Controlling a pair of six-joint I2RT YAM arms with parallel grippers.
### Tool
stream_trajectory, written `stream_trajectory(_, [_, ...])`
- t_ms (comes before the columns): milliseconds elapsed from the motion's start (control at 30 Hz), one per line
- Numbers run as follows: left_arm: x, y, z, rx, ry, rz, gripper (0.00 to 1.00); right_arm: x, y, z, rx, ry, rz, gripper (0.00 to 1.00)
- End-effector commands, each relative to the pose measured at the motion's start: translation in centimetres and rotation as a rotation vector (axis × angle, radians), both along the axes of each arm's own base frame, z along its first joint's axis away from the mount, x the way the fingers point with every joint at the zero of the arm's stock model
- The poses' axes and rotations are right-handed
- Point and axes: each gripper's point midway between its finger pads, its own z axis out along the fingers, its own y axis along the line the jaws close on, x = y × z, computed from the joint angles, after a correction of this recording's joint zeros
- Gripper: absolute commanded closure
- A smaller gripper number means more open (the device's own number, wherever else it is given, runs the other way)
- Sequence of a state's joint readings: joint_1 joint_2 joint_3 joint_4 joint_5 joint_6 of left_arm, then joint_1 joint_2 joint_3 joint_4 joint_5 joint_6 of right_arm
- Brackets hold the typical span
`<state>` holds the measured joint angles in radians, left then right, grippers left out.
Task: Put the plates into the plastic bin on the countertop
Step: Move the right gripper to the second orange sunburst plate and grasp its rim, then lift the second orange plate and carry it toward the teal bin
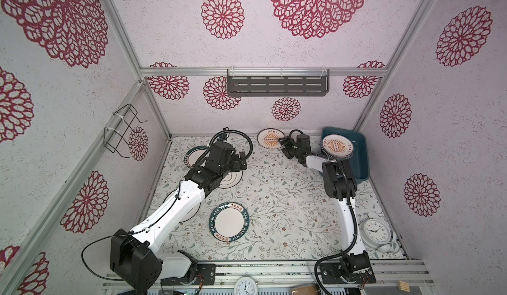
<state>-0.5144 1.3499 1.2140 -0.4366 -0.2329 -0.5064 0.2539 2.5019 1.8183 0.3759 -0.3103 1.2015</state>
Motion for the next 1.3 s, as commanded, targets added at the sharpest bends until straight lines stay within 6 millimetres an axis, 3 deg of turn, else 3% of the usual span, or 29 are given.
stream_trajectory(0, [0.8, -0.1, 0.9, 0.014, -0.018, 0.005, 0.03, 0.8, 0.0, -0.1, 0.022, 0.017, -0.049, 0.25])
stream_trajectory(133, [1.3, -0.4, 1.0, 0.022, -0.022, 0.004, 0.03, 1.1, 0.0, -2.1, 0.045, 0.070, -0.081, 0.35])
stream_trajectory(267, [1.5, -0.4, 1.1, 0.022, -0.027, 0.007, 0.03, 1.2, 0.1, -2.7, 0.048, 0.094, -0.099, 0.46])
stream_trajectory(533, [1.5, -0.4, 1.1, 0.022, -0.028, 0.008, 0.03, 0.4, -0.1, -5.0, 0.034, 0.188, -0.122, 0.80])
stream_trajectory(667, [1.3, -0.2, 1.2, 0.018, -0.030, 0.010, 0.03, 0.1, -0.4, -5.1, 0.037, 0.204, -0.133, 0.95])
stream_trajectory(933, [-0.1, 0.5, 1.7, -0.019, -0.053, 0.021, 0.03, -0.8, -0.5, -3.7, 0.060, 0.192, -0.143, 1.00])
stream_trajectory(1133, [-0.6, 0.1, 1.5, -0.042, -0.050, -0.009, 0.03, -2.2, -0.2, 0.3, 0.038, 0.099, -0.068, 1.00])
stream_trajectory(1267, [-0.5, -0.5, 1.2, -0.047, -0.044, -0.036, 0.03, -5.0, -0.6, 3.3, 0.008, 0.065, -0.025, 1.00])
